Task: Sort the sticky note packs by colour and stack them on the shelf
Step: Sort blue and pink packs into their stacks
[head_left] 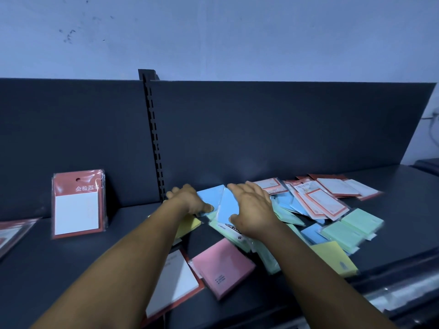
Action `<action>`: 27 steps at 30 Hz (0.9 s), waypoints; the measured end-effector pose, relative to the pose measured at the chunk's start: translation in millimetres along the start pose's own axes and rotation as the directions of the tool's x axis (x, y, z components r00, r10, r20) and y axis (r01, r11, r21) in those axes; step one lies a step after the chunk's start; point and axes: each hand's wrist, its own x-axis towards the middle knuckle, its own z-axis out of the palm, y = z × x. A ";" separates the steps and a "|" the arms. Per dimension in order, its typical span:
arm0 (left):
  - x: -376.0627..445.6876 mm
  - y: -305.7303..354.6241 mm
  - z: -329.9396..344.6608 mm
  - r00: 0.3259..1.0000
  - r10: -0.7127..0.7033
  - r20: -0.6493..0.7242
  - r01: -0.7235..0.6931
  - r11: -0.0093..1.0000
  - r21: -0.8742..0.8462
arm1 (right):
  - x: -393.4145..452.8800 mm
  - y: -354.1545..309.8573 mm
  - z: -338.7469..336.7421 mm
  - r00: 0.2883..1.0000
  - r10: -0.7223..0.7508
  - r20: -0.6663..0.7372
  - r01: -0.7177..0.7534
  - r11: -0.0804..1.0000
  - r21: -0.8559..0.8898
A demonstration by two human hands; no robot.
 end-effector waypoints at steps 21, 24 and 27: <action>-76.3 -147.1 -83.0 0.909 0.014 -0.417 -0.322 0.660 -0.679 | 20.2 -131.1 -9.4 0.967 -0.178 -0.185 0.240 0.881 0.409; -95.7 -191.5 -98.7 0.899 -0.026 -0.438 -0.317 0.651 -0.690 | 12.4 -176.4 3.9 0.964 -0.212 -0.158 0.262 0.838 0.478; -118.2 -242.8 -113.0 0.889 -0.036 -0.457 -0.314 0.679 -0.663 | 0.9 -229.9 23.3 0.961 -0.245 -0.129 0.276 0.808 0.521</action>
